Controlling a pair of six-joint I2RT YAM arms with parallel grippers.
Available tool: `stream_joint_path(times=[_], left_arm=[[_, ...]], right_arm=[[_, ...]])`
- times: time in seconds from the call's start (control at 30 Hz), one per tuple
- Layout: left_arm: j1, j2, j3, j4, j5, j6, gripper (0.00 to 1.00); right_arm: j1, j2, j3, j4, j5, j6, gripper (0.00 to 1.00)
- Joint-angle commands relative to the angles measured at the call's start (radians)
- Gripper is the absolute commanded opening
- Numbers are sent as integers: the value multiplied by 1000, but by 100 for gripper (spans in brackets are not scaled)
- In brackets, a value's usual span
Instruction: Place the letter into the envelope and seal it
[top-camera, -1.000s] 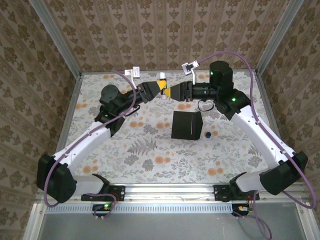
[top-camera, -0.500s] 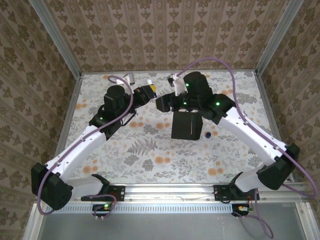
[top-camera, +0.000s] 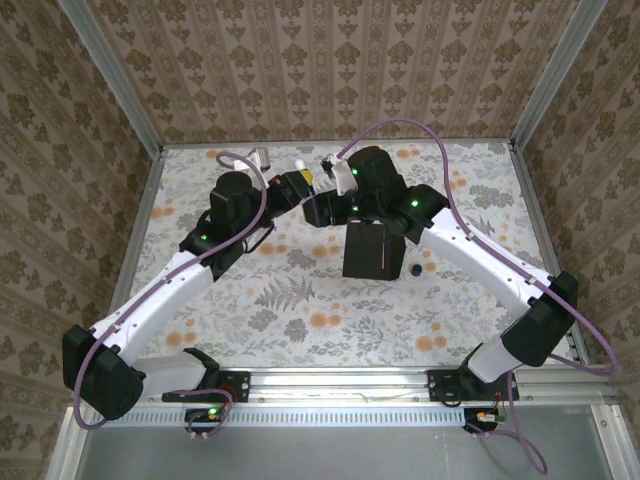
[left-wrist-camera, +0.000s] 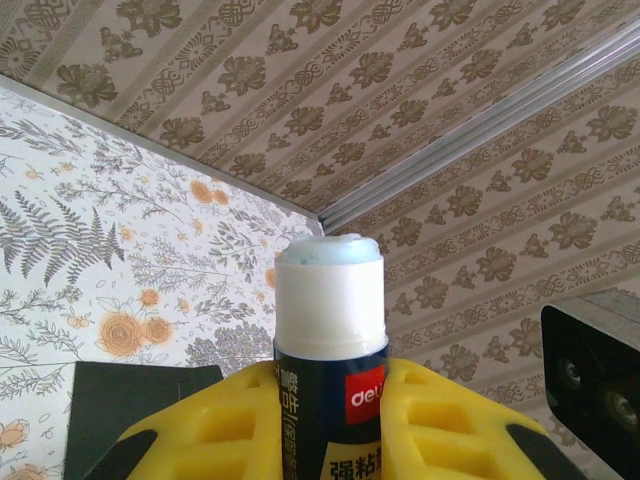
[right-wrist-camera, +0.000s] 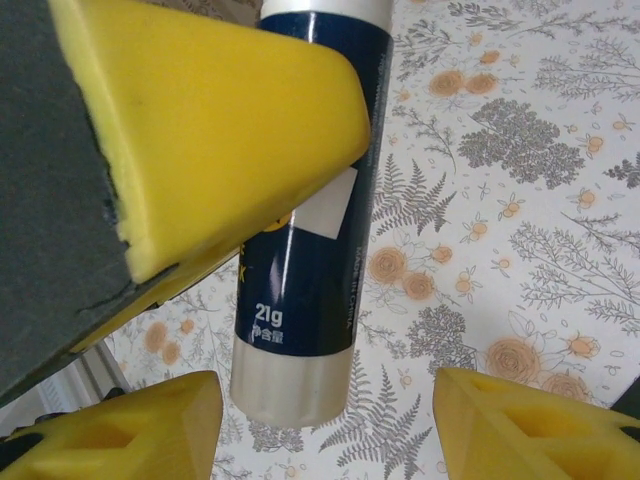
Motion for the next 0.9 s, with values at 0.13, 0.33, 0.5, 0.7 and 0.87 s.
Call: stream_joint_path(times=[0.13, 0.33, 0.5, 0.7, 0.87], left_arm=[[-8, -5, 12, 64, 49, -30, 0], [-8, -8, 7, 64, 71, -27, 0], [-8, -7, 5, 64, 90, -24, 0], [-8, -4, 6, 65, 111, -20, 0], [-6, -8, 5, 92, 131, -5, 0]], right_arm=[[4, 12, 36, 27, 10, -18, 50], [4, 19, 39, 46, -1, -19, 48], [3, 25, 42, 56, -7, -20, 45], [-5, 13, 38, 72, -17, -18, 30], [-34, -18, 6, 126, -97, 11, 22]])
